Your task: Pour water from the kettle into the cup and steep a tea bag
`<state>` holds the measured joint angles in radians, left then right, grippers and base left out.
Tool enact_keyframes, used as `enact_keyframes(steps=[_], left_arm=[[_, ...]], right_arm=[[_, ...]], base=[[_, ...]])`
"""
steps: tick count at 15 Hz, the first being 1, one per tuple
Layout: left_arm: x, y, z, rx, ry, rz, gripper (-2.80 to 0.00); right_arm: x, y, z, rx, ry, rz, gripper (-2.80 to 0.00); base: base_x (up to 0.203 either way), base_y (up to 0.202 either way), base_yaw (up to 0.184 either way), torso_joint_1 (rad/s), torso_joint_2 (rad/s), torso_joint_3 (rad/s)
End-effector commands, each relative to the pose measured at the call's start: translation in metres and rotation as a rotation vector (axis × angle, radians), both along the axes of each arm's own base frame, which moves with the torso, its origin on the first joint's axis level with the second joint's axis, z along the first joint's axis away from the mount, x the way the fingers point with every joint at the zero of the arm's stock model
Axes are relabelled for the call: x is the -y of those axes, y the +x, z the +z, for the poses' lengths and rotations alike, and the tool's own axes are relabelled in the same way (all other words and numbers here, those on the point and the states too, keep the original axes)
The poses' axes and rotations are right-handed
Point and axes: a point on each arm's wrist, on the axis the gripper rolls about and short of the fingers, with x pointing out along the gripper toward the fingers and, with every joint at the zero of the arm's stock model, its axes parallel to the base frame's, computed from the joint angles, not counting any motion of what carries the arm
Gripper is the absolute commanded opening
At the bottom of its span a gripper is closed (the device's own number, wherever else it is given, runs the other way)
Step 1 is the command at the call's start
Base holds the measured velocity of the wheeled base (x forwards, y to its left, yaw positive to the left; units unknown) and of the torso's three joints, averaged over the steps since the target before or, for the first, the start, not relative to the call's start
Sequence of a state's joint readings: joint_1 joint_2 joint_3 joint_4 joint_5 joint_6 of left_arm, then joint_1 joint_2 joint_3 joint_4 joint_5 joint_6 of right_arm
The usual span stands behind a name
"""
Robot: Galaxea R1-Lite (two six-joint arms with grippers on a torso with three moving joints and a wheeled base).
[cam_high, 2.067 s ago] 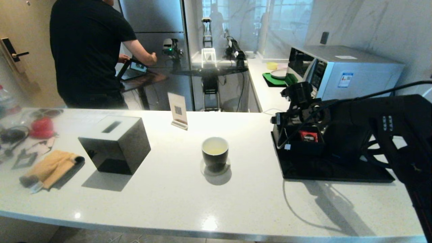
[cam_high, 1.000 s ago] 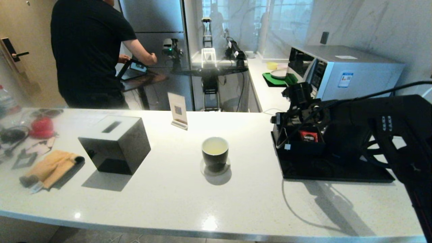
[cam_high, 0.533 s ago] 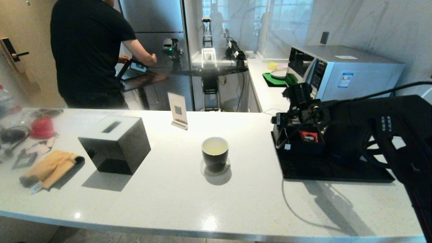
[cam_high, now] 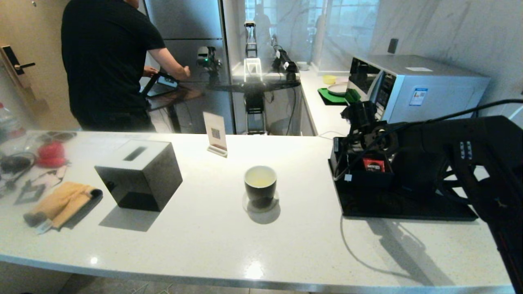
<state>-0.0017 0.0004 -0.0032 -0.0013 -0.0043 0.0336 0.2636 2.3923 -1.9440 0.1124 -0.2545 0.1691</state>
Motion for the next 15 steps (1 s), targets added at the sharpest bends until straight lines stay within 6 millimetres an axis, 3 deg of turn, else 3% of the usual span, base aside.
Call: enact_keyframes(steps=[1,8,15], left_arm=[[0.000,0.000,0.000,0.001,0.000,0.000,-2.80],[0.000,0.000,0.000,0.001,0.000,0.000,-2.80],[0.000,0.000,0.000,0.001,0.000,0.000,-2.80]], right_arm=[[0.000,0.000,-0.001,-0.002,0.001,-0.003,-2.80],[-0.001,-0.001,0.004,0.009,0.018,-0.012,-2.80],[-0.001,-0.009,0.026,0.053,0.027,-0.007,-2.80]], base=[[0.000,0.000,0.000,0.000,0.00,0.000],[0.000,0.000,0.000,0.000,0.00,0.000],[0.000,0.000,0.000,0.000,0.00,0.000]])
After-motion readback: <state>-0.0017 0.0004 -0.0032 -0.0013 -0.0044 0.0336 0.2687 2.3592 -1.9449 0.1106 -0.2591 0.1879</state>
